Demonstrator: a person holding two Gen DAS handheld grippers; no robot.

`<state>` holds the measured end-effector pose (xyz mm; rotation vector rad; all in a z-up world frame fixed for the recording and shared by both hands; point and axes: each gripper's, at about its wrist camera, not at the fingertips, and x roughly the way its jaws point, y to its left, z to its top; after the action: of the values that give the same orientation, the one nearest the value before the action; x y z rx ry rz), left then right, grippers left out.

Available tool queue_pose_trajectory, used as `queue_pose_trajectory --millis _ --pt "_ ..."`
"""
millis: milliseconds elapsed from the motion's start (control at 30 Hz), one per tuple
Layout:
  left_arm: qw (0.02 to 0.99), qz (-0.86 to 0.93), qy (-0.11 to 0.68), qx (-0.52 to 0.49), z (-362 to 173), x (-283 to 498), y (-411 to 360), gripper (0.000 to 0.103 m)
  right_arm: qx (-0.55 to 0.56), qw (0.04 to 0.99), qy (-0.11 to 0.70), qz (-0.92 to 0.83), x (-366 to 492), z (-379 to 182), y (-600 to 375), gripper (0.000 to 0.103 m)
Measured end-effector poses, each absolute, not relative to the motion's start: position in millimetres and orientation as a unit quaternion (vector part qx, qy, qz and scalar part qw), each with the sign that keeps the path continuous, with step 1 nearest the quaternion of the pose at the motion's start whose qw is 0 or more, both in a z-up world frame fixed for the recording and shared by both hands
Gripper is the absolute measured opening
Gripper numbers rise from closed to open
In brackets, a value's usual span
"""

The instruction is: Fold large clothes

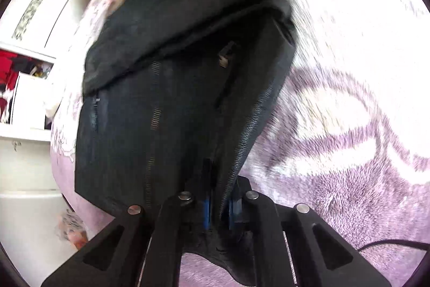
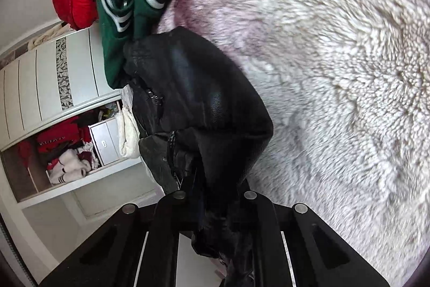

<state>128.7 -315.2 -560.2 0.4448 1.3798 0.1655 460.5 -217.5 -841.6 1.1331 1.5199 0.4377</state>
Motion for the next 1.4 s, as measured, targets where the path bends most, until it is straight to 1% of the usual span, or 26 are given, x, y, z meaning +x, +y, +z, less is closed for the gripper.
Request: queue_pose_trajectory --millis 233,267,367,500,567,633,800,867,933,1000,1033,1067,1100,1133,1167,1233,1267,1400 --pt "0.783 0.072 0.606 0.117 -492 128 -249 0.006 0.398 0.608 0.653 0.213 483 -733 -160 0.009" --pt "0.786 0.073 0.604 0.108 -484 126 -247 0.006 0.38 0.614 0.657 0.216 488 -717 -142 0.009" --pt "0.792 0.07 0.604 0.058 -461 131 -199 0.006 0.328 0.625 0.674 0.221 504 -675 -82 0.009" --pt "0.795 0.073 0.603 -0.003 -451 140 -121 0.006 0.27 0.636 0.69 0.217 535 -649 14 0.009" --pt "0.791 0.075 0.606 -0.043 -457 144 -85 0.006 0.247 0.636 0.7 0.21 549 -653 63 0.009" --pt "0.782 0.079 0.612 -0.087 -474 146 -46 0.006 0.221 0.636 0.711 0.204 559 -666 108 0.009" --pt "0.739 0.066 0.641 -0.196 -541 158 50 0.007 0.152 0.632 0.746 0.144 579 -725 219 0.009" --pt "0.73 0.062 0.644 -0.219 -559 162 74 0.013 0.135 0.636 0.752 0.109 582 -749 239 0.009" --pt "0.725 0.042 0.646 -0.237 -571 165 91 0.014 0.127 0.633 0.758 0.088 588 -761 249 0.01" --pt "0.712 0.014 0.651 -0.263 -576 165 104 0.015 0.14 0.622 0.766 0.078 592 -768 249 0.014" --pt "0.706 0.0 0.652 -0.275 -576 162 111 0.017 0.153 0.616 0.768 0.083 592 -768 245 0.022" --pt "0.704 -0.006 0.653 -0.278 -575 159 117 0.021 0.162 0.611 0.77 0.093 592 -767 242 0.034" --pt "0.702 -0.01 0.657 -0.274 -573 155 122 0.023 0.176 0.604 0.768 0.117 590 -763 239 0.04" --pt "0.7 -0.008 0.663 -0.265 -571 148 129 0.023 0.19 0.601 0.764 0.14 588 -758 235 0.049" --pt "0.697 -0.002 0.669 -0.259 -571 142 136 0.026 0.197 0.599 0.761 0.153 584 -753 226 0.059" --pt "0.683 -0.013 0.674 -0.281 -572 128 158 0.032 0.205 0.6 0.755 0.169 572 -740 208 0.066" --pt "0.676 -0.01 0.677 -0.29 -573 123 165 0.03 0.209 0.601 0.751 0.175 562 -733 195 0.066" --pt "0.654 -0.02 0.668 -0.354 -573 115 182 0.031 0.209 0.604 0.75 0.17 509 -723 138 0.067"
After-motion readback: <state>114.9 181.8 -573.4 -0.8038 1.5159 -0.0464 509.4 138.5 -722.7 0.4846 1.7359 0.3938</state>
